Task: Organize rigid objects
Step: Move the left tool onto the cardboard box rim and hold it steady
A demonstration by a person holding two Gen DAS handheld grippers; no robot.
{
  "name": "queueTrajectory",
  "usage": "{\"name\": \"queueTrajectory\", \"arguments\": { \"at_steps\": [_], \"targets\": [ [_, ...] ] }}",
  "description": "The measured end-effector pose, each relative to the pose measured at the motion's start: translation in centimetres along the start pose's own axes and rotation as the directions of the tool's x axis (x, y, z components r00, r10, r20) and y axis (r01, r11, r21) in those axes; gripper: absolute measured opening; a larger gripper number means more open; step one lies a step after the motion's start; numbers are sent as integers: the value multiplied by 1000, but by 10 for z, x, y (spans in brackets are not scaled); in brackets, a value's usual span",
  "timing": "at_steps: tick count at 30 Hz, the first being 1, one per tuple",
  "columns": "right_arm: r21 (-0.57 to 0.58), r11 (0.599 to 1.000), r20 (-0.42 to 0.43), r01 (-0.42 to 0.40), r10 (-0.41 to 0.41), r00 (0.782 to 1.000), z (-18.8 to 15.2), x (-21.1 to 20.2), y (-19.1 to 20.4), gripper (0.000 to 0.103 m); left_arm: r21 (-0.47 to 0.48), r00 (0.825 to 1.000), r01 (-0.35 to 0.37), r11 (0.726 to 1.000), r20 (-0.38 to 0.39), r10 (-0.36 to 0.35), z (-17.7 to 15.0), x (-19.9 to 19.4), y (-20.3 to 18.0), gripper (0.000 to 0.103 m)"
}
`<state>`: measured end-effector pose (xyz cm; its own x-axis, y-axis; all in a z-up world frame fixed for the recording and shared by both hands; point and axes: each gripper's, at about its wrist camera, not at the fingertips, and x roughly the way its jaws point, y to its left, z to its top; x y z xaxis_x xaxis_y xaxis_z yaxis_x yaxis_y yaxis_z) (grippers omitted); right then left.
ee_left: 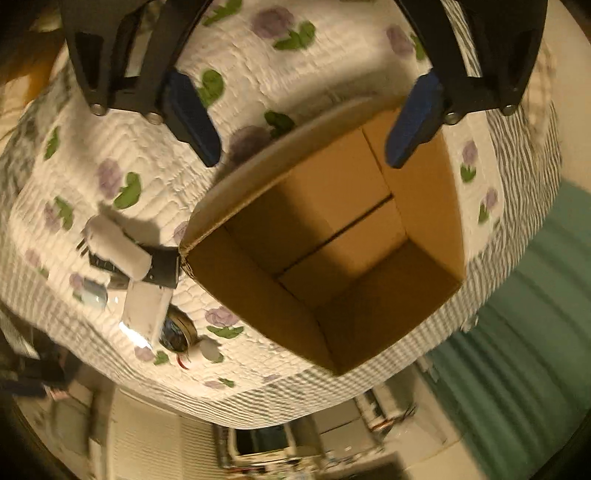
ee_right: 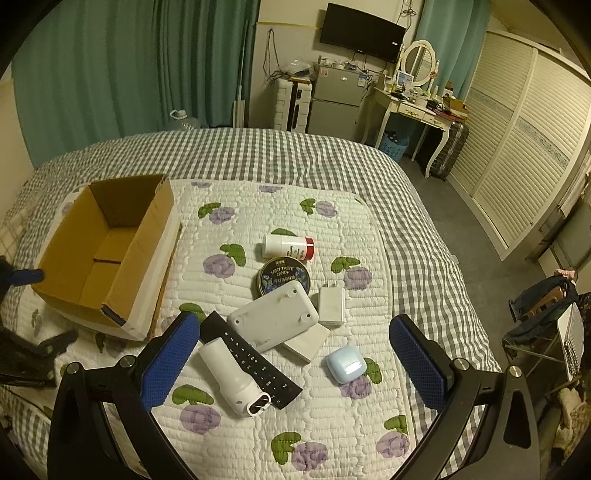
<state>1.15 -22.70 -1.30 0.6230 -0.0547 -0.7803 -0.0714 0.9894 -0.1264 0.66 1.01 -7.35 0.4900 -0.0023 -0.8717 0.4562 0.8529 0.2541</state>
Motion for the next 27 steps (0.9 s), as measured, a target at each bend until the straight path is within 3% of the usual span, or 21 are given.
{"name": "queueTrajectory", "arguments": {
  "at_steps": [2, 3, 10, 13, 17, 20, 23, 26, 27],
  "targets": [
    [-6, 1000, -14, 0, 0, 1000, -1, 4, 2, 103, 65, 1000, 24, 998, -14, -23, 2, 11, -6, 78],
    [-8, 1000, -20, -2, 2, 1000, -2, 6, 3, 103, 88, 999, 28, 996, -21, -26, 3, 16, -9, 62],
    [-11, 1000, -44, 0, -1, 999, -4, 13, 1, 103, 142, 986, 159, 977, -63, -152, -5, 12, -16, 28],
    [5, 1000, -60, -12, 12, 998, -5, 17, -1, 103, 145, 980, 190, 971, -89, -178, -13, 2, -22, 19],
    [-2, 1000, -64, -20, 20, 998, -6, 16, 2, 103, 188, 971, 227, 956, -118, -207, -25, -16, -37, 17],
    [-12, 1000, -48, -15, 15, 999, -5, 11, 4, 103, 255, 958, 275, 927, -149, -244, -38, -30, -53, 17],
    [-3, 1000, -43, -16, 16, 999, -4, 9, 2, 103, 304, 959, 275, 912, -155, -238, -48, -38, -60, 17],
    [-1, 1000, -47, -18, 18, 999, -4, 8, 2, 103, 253, 963, 267, 930, -114, -245, -47, -44, -52, 27],
    [-3, 1000, -48, -19, 19, 999, -4, 8, 3, 103, 222, 964, 266, 938, -92, -251, -46, -48, -46, 44]
  ]
}}
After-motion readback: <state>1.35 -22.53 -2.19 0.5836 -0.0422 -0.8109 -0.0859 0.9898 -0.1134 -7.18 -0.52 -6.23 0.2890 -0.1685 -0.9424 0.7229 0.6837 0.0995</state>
